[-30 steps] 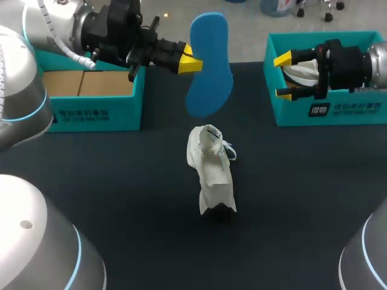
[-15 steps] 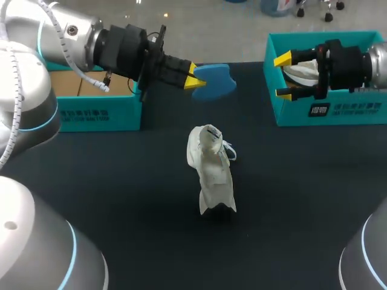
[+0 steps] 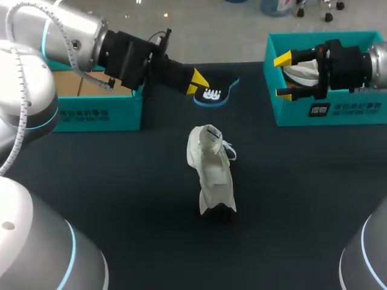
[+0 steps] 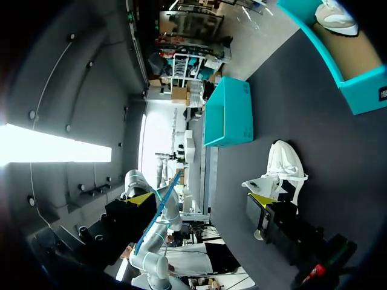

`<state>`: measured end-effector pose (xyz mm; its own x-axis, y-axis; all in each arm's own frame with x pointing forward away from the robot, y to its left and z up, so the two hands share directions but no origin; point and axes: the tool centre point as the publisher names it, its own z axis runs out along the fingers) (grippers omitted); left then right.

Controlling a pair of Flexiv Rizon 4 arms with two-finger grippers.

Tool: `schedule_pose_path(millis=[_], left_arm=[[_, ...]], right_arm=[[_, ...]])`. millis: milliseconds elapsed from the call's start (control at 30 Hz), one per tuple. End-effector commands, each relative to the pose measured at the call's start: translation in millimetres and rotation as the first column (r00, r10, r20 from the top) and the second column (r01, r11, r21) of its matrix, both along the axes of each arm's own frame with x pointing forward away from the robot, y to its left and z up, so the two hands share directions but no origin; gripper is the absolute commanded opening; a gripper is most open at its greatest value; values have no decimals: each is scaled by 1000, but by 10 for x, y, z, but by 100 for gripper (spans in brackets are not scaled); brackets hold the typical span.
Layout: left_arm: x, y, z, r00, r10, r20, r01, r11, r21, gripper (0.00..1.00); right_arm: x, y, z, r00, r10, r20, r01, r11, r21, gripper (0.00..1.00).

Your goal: Take the shoe out of the shoebox, open the shoe tongue, remove and reinsert the insole, then place the shoe into the shoebox

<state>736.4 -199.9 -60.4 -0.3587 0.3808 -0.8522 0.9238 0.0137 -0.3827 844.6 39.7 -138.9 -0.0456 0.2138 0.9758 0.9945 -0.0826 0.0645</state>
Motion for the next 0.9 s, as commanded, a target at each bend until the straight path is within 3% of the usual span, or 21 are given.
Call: schedule_pose_path(millis=[33,167,300,567,900], left_arm=[[36,-66,-186,856,-59,514,53,998,26,0],[123,-78,-303,793,-71,606,43,997,60,0],[204,-124,-418,791,-85,606,61,996,59,0],[321,-258,-626,825,-49,564,42,999,25,0],[434,-406,-723,863,16,505,9,999,-47,0]], right_arm=[[5,12,-3,1000,-1,0,1,1000,-2,100],[5,12,-3,1000,-1,0,1,1000,-2,100],[5,12,-3,1000,-1,0,1,1000,-2,100],[-18,57,3,1000,3,-4,-3,1000,-6,100],[-48,199,14,1000,13,-10,-13,1000,5,100]])
